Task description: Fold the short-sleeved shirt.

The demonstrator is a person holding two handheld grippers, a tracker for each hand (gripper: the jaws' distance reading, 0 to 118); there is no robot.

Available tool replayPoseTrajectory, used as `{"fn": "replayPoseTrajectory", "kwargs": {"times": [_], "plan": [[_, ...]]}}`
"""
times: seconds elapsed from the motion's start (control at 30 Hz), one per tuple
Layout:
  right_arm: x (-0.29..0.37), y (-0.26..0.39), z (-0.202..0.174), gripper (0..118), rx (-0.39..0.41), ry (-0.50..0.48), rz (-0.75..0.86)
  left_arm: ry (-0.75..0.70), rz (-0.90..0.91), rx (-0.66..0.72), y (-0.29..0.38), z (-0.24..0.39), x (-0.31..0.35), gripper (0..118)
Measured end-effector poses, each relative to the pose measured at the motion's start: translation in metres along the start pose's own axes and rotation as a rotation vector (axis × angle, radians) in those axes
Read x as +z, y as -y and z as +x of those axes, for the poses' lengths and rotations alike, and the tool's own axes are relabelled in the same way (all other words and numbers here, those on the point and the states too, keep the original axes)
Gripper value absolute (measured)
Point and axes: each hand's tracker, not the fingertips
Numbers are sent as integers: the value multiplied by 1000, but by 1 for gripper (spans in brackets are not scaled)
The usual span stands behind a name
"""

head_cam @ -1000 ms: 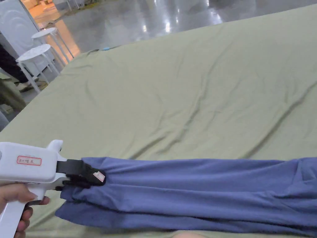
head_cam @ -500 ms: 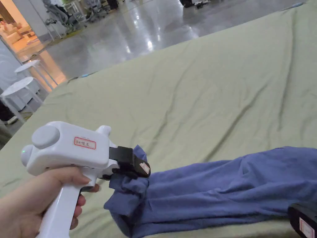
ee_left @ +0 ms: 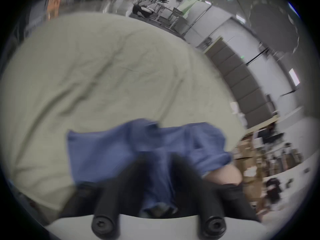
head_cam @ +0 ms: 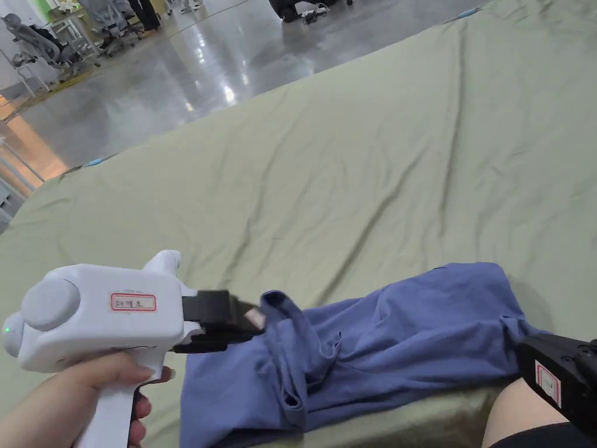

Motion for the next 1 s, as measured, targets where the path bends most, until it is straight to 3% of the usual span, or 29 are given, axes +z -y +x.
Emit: {"fn": "replayPoseTrajectory", "kwargs": {"times": [0.07, 0.27, 0.47, 0.57, 0.67, 0.73, 0.9, 1.0], "plan": [[-3, -2, -4, 2, 8, -8, 1, -129, -5, -33, 2, -9, -11, 0], [-23, 0, -17, 2, 81, 31, -53, -1, -103, -67, 18, 23, -71, 0], [-45, -5, -30, 2, 107, 39, -82, 4, -128, -94, 18, 55, -105, 0], [-51, -9, -38, 2, 120, 30, -86, 27, -121, -91, 12, 61, -90, 0], [-57, -10, -45, 2, 132, 19, -89, 231, -83, -61, 9, 60, -54, 0], [-64, -13, -49, 2, 140, 13, -93, 258, -8, -69, 8, 50, -18, 0], [-94, -20, -55, 2, 148, 4, -101, 230, 131, 22, 29, -22, 57, 0], [-115, -22, -56, 2, 155, 28, -98, 174, 187, 68, 51, -81, 66, 0]]}}
